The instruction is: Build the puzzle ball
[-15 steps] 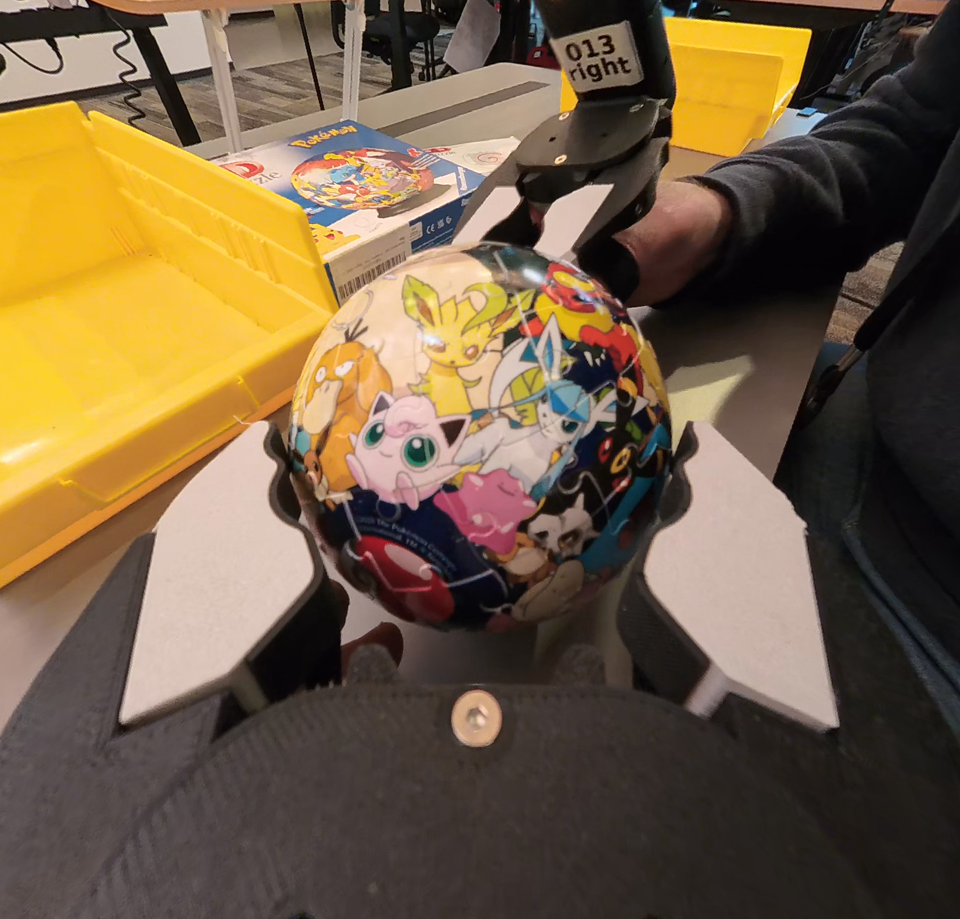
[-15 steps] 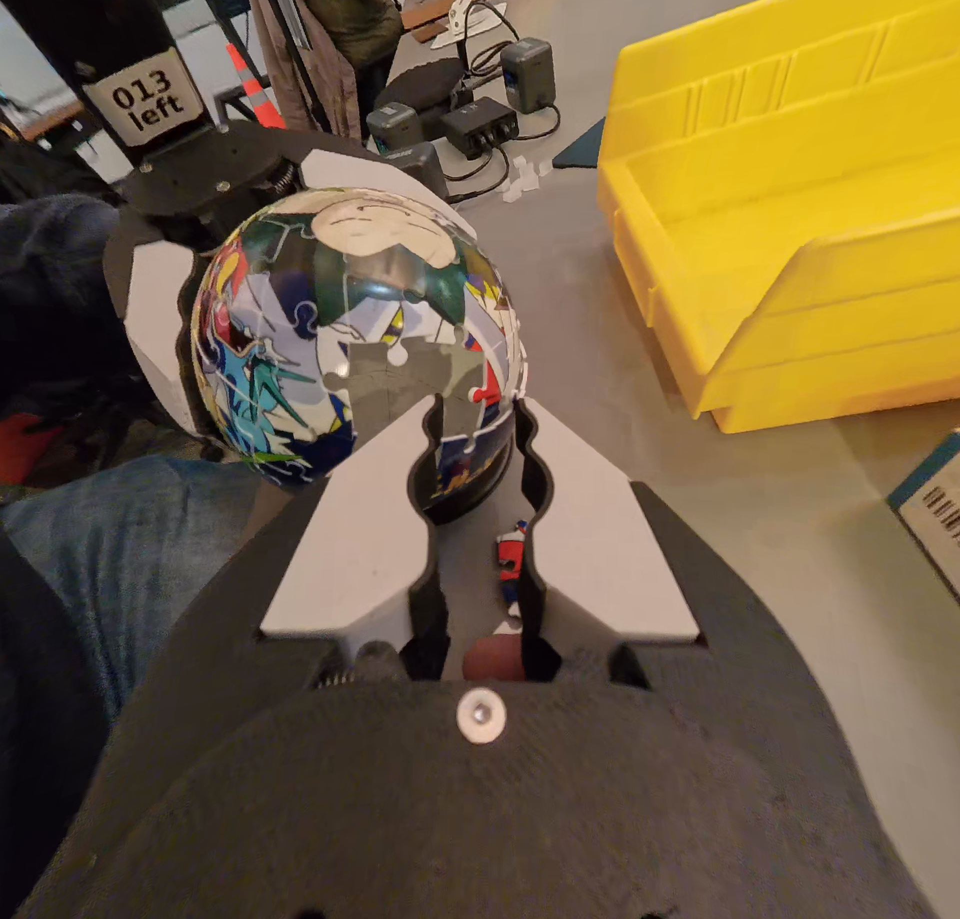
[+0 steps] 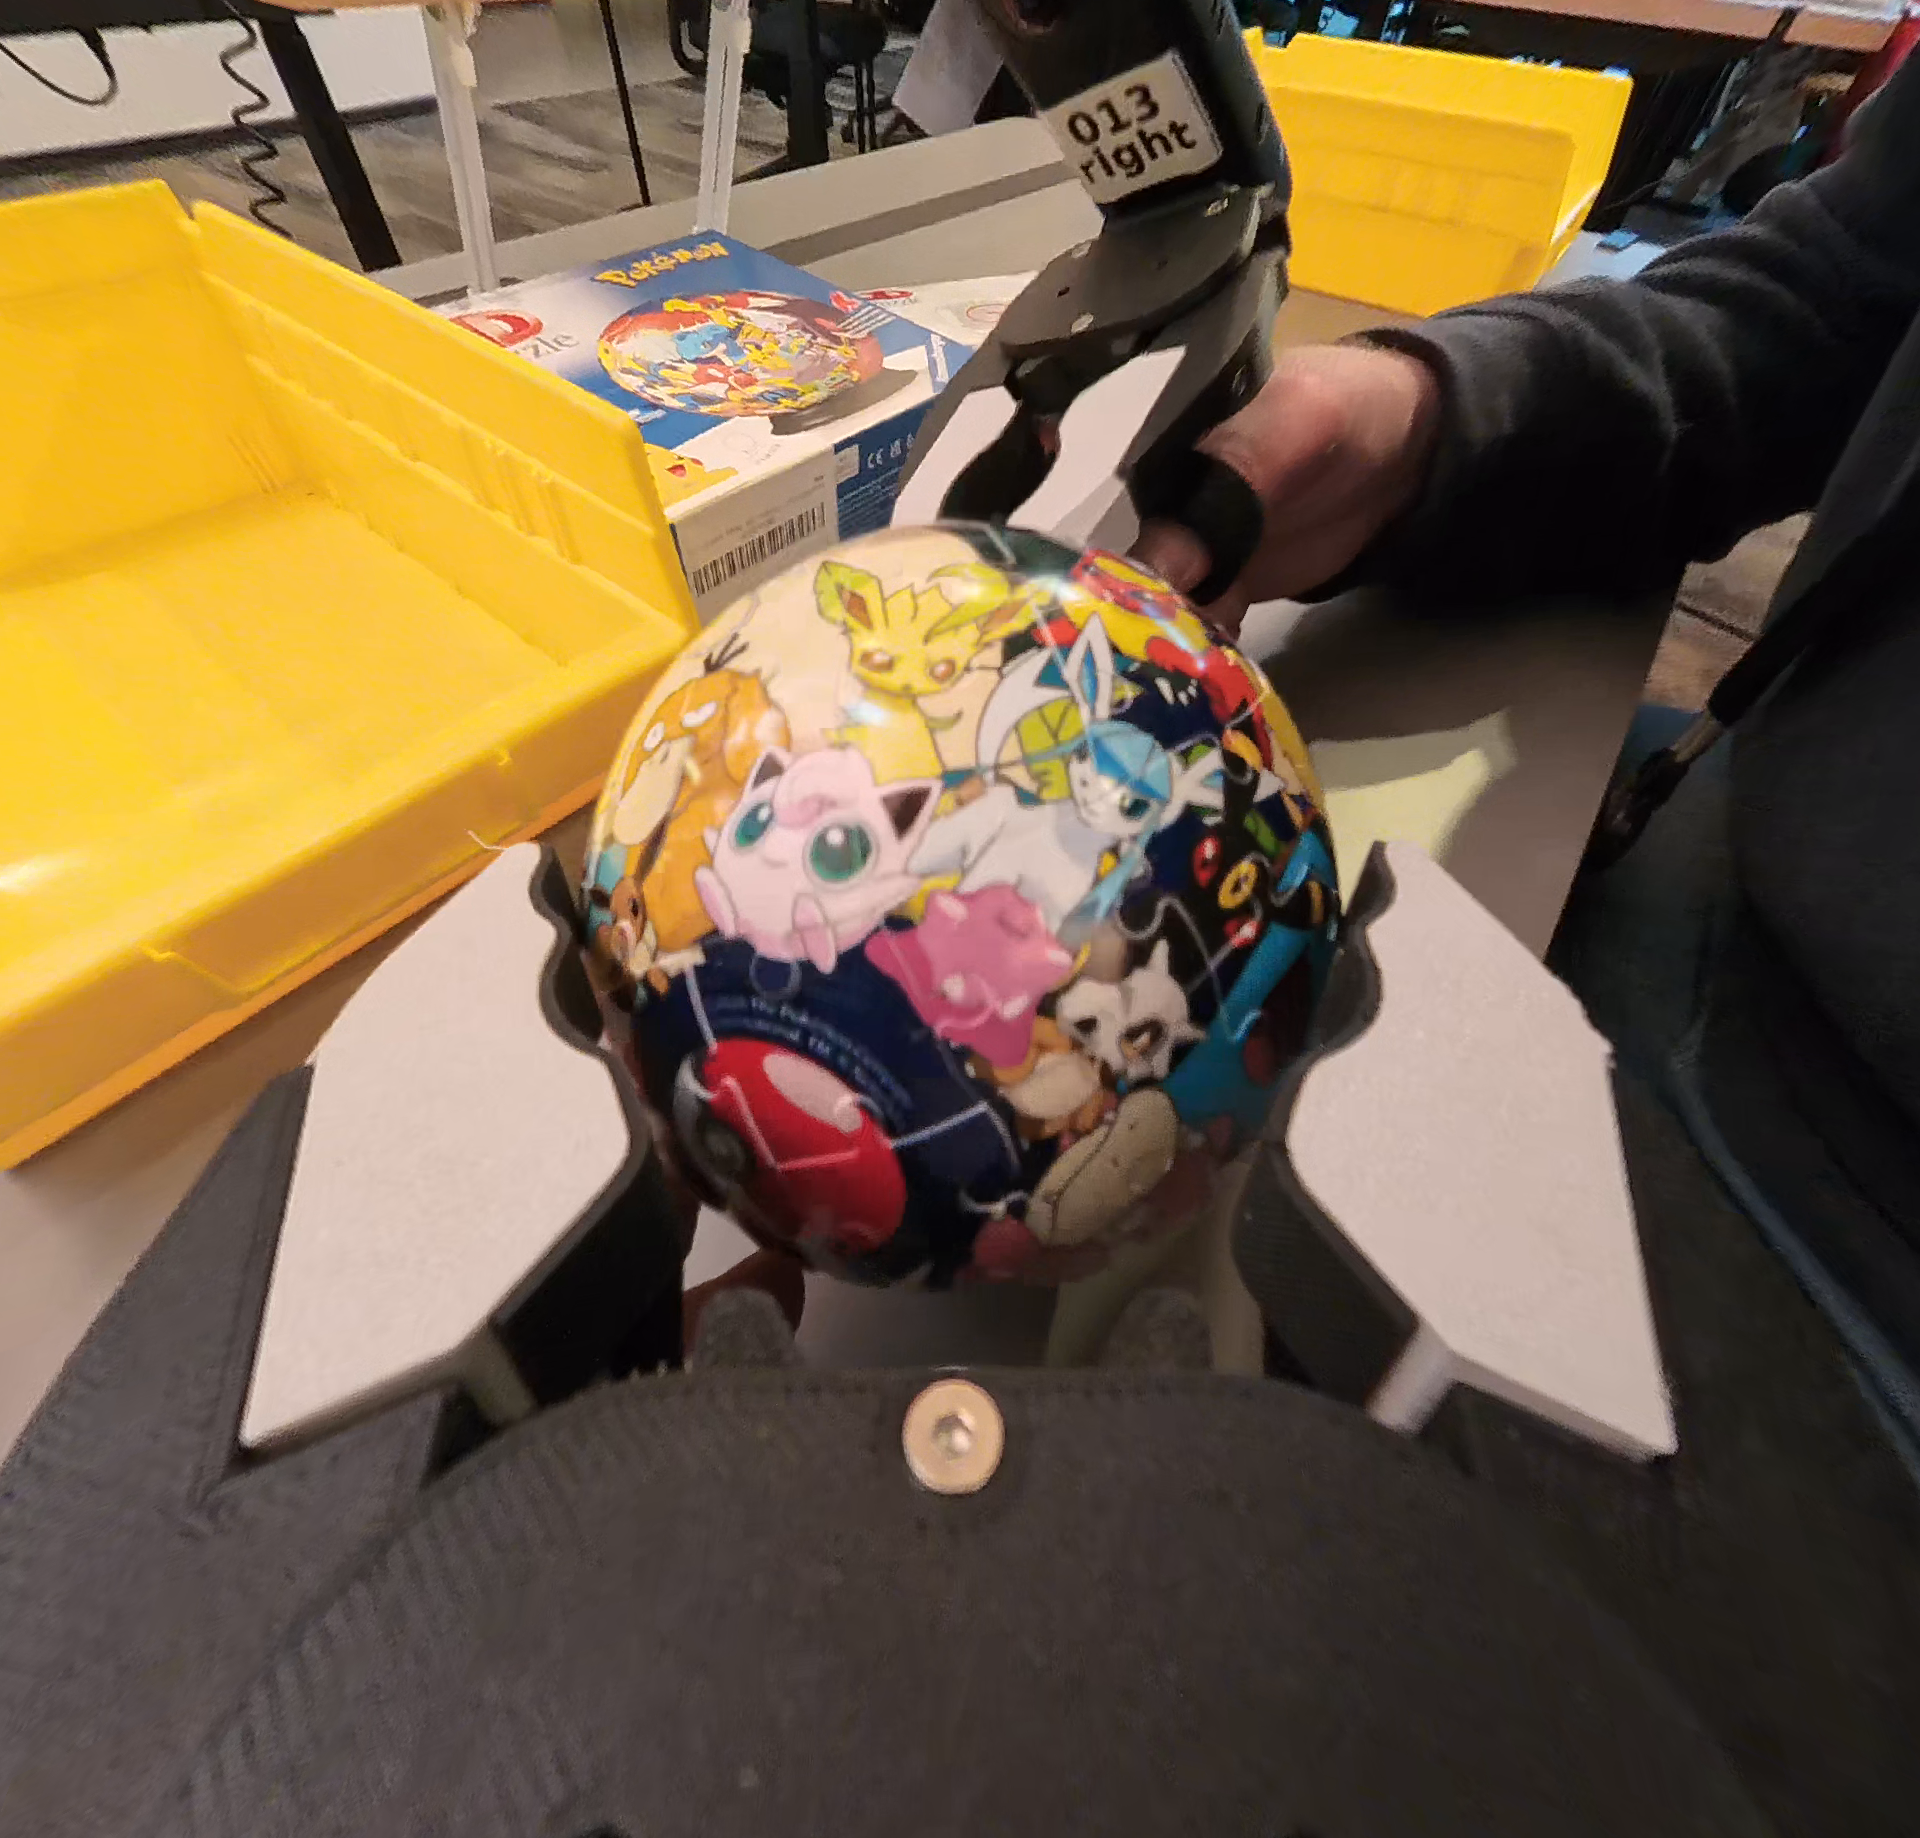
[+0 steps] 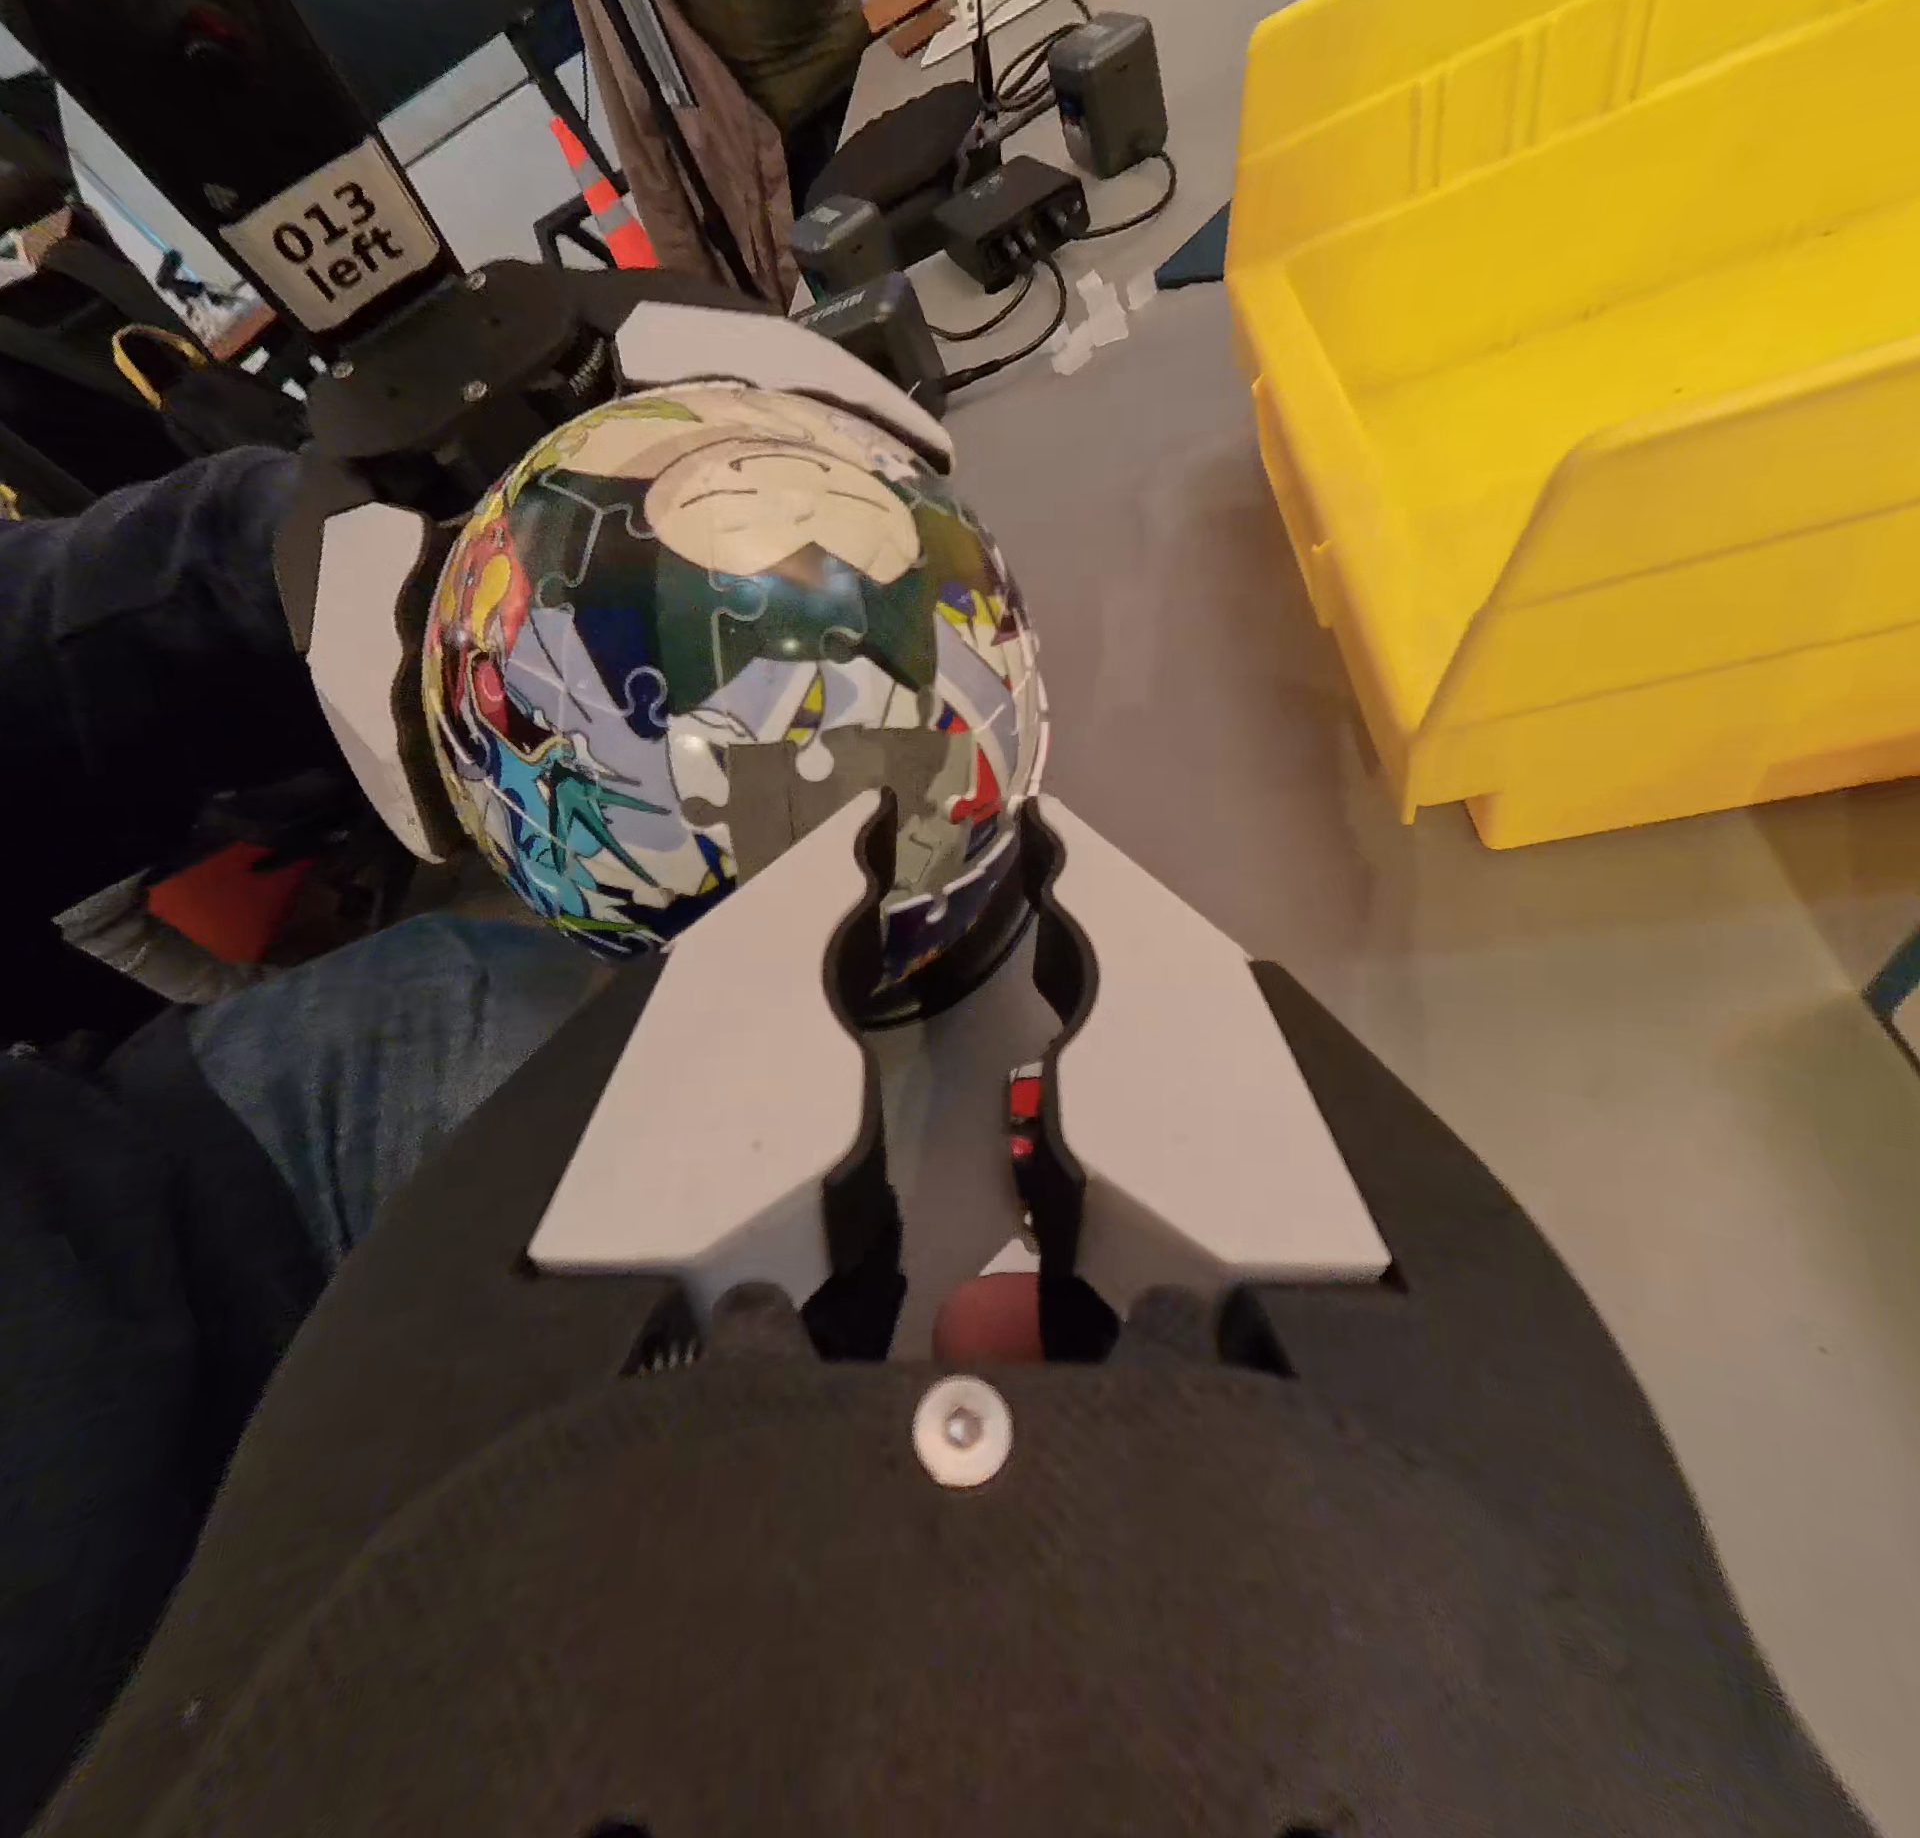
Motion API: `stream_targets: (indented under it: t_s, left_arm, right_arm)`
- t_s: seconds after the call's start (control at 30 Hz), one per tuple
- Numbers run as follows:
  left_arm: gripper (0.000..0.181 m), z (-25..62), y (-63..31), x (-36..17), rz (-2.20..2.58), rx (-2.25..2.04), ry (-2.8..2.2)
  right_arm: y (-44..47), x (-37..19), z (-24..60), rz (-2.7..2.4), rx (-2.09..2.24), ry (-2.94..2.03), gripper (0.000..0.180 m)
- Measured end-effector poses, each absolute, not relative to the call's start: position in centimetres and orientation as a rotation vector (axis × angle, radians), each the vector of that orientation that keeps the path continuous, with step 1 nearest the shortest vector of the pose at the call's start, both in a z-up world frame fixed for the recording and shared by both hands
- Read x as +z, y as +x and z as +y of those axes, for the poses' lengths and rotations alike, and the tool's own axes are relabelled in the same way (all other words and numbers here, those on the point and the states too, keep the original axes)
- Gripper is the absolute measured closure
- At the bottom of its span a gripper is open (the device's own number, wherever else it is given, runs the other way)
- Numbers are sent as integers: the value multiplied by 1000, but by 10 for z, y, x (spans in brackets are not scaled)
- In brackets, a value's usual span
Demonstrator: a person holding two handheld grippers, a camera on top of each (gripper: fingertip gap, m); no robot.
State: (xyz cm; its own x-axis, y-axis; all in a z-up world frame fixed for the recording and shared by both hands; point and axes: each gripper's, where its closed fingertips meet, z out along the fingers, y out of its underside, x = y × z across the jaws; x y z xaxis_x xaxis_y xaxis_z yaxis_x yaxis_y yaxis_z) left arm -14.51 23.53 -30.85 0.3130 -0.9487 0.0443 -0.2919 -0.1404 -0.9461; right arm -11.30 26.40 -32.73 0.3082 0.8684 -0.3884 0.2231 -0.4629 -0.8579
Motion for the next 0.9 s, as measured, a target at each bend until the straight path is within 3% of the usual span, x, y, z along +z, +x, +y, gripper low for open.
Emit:
stream_targets:
  t_s: [0.6,0.9]
  left_arm:
    - [46,239,-141,-308,1197,-788,-1690]
    - [46,241,-141,-310,1218,-775,-1714]
  right_arm:
    - [-125,-356,271,-1064,1025,-1973,175]
    - [-127,-354,275,-1046,1023,-1958,172]
